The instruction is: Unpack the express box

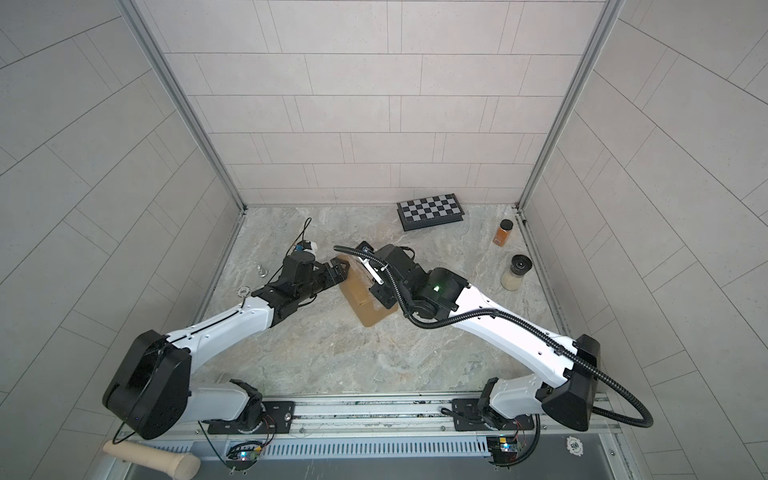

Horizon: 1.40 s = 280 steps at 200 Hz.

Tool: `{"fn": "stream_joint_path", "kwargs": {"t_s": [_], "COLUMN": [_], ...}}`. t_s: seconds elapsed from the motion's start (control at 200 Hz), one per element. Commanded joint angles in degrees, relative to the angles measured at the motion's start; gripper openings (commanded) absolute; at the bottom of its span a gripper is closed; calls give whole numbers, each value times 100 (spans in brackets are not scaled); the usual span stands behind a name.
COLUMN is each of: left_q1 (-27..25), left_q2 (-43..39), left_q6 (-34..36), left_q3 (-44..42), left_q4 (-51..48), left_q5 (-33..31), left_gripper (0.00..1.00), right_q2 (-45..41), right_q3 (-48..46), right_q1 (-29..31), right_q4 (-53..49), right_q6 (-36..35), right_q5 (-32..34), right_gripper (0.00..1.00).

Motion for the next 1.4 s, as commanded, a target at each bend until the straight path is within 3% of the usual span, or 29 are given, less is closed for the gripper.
{"fn": "stream_joint_path", "kwargs": {"t_s": [0.0,1.397], "left_q1": [-1,-3], "left_q2": [128,94], "left_q6": [19,32], "left_q3": [-64,-133], "left_q4": [-357,-164], "left_q5": [-163,-46], "left_gripper": [94,94], "right_q2": [59,263], "right_q3": [-61,-229], "right_q1": [39,58], "right_q4": [63,118], "right_q6": [31,-33], "right_q5": [21,440], "right_gripper": [0,0]}}
